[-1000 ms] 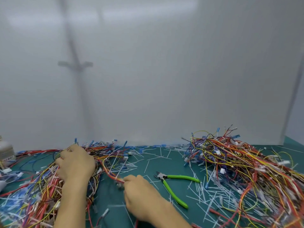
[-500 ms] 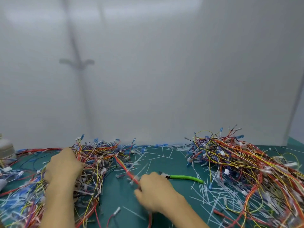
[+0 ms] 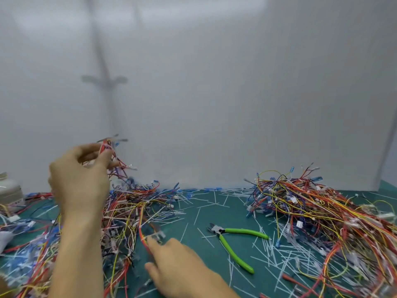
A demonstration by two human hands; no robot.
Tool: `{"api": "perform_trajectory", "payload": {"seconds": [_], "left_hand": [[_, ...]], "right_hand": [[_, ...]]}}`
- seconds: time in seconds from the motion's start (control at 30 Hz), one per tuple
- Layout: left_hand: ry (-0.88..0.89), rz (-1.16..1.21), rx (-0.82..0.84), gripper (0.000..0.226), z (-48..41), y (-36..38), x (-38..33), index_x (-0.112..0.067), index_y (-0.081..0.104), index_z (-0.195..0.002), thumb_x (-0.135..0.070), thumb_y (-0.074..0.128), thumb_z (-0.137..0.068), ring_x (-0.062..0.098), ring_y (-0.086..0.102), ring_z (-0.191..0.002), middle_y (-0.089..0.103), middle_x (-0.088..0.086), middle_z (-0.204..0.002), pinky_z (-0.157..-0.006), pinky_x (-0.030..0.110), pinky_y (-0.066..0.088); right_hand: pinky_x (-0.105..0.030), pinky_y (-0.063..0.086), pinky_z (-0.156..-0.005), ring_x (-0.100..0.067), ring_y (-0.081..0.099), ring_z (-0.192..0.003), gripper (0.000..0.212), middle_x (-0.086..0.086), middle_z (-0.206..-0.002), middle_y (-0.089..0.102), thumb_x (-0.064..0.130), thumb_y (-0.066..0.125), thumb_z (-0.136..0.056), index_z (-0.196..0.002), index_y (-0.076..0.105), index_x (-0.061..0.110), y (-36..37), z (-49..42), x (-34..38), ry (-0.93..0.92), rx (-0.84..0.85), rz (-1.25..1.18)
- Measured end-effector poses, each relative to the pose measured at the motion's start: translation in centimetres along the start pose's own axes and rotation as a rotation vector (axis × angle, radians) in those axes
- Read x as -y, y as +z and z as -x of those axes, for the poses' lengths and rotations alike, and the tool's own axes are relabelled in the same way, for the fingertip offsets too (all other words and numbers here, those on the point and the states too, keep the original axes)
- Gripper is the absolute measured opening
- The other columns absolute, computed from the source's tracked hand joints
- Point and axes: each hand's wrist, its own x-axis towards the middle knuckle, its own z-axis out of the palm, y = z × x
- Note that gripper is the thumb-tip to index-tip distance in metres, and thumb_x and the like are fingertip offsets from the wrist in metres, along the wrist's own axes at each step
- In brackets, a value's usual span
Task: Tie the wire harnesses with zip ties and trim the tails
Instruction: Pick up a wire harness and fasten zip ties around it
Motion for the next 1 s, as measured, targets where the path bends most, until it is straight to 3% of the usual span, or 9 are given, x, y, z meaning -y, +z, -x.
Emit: {"api": "perform_trajectory", "payload": {"seconds": [0.1,0.2,0.4,0.5,0.57,0.67,0.77,0.9,1.0], "left_hand": [[0.051,0.301,0.076,0.016,1.4,0.5,-2.7,-0.022,0.069,-0.091,-0.007,0.07,-0.088,0.008,0.073,-0.065,0.07,-0.008,-0.079,-0.059,0.015,0.053],[0.041,0.433,0.181,0.015,2.7,1.7,-4.2,-0.018,0.07,-0.094,-0.004,0.07,-0.087,0.01,0.074,-0.069,0.071,-0.003,-0.079,-0.058,0.013,0.051],[-0.02,0.515,0.363,0.018,4.2,3.8,-3.9,-0.019,0.072,-0.089,-0.002,0.069,-0.087,0.019,0.075,-0.075,0.075,-0.002,-0.079,-0.059,0.02,0.055],[-0.055,0.509,0.372,0.018,4.1,4.2,-3.0,-0.017,0.072,-0.087,0.0,0.07,-0.085,0.023,0.075,-0.073,0.075,0.002,-0.078,-0.06,0.023,0.057],[-0.056,0.482,0.357,0.019,4.2,4.6,-2.7,-0.017,0.072,-0.087,0.002,0.07,-0.085,0.023,0.075,-0.074,0.074,0.001,-0.075,-0.06,0.023,0.057],[-0.062,0.436,0.364,0.019,4.8,5.5,-2.4,-0.019,0.073,-0.087,-0.001,0.072,-0.085,0.022,0.075,-0.076,0.074,0.0,-0.078,-0.059,0.022,0.055],[-0.003,0.352,0.442,0.018,5.5,6.2,-2.4,-0.024,0.076,-0.088,-0.007,0.075,-0.083,0.015,0.074,-0.081,0.076,-0.003,-0.083,-0.069,0.026,0.057],[0.067,0.312,0.62,0.027,5.6,6.0,-2.6,-0.033,0.077,-0.089,-0.007,0.074,-0.084,0.008,0.073,-0.087,0.077,-0.007,-0.089,-0.078,0.02,0.056],[0.098,0.311,0.762,0.028,5.6,5.8,-2.8,-0.031,0.077,-0.092,-0.005,0.073,-0.084,0.002,0.068,-0.086,0.067,0.0,-0.098,-0.075,0.018,0.054]], "right_hand": [[-0.053,0.023,-0.111,-0.037,0.03,-0.137,0.045,-0.019,-0.149,0.036,0.035,0.04,-0.104,-0.145,0.03,0.021,2.2,-1.3,0.7,-0.017,0.127,0.085],[-0.054,0.014,-0.113,-0.026,0.015,-0.148,0.052,-0.006,-0.161,0.025,0.031,0.035,-0.106,-0.153,0.021,0.013,3.3,-2.8,1.9,-0.085,0.142,0.165],[-0.053,0.031,-0.112,-0.035,0.041,-0.134,0.038,-0.018,-0.142,0.05,0.03,0.033,-0.105,-0.135,0.052,0.015,-0.7,-2.1,1.3,-0.126,0.199,0.009],[-0.036,0.047,-0.103,-0.025,0.061,-0.116,0.036,-0.006,-0.129,0.066,0.015,0.043,-0.097,-0.122,0.068,0.017,-5.7,-0.9,0.3,-0.095,0.014,-0.147],[-0.027,0.055,-0.081,-0.018,0.07,-0.089,0.035,-0.004,-0.105,0.075,0.004,0.042,-0.09,-0.1,0.073,0.016,-8.8,0.2,-0.5,-0.056,-0.168,-0.297],[-0.013,0.043,-0.056,-0.01,0.068,-0.067,0.037,-0.001,-0.084,0.075,-0.003,0.039,-0.088,-0.08,0.068,0.019,-12.3,1.6,-1.1,-0.052,-0.413,-0.553],[-0.024,0.053,-0.07,-0.013,0.072,-0.087,0.031,0.0,-0.094,0.077,0.007,0.043,-0.095,-0.092,0.073,0.014,-14.0,2.6,-1.5,-0.074,-0.462,-0.829],[-0.041,0.056,-0.087,-0.021,0.074,-0.095,0.045,-0.003,-0.098,0.077,0.054,0.056,-0.089,-0.099,0.074,0.014,-14.1,3.6,-1.8,-0.042,-0.378,-1.089],[-0.036,0.06,-0.079,-0.022,0.074,-0.083,0.037,-0.01,-0.088,0.076,0.041,0.06,-0.094,-0.1,0.072,0.007,-13.7,3.2,-1.3,0.02,-0.509,-1.205]]}}
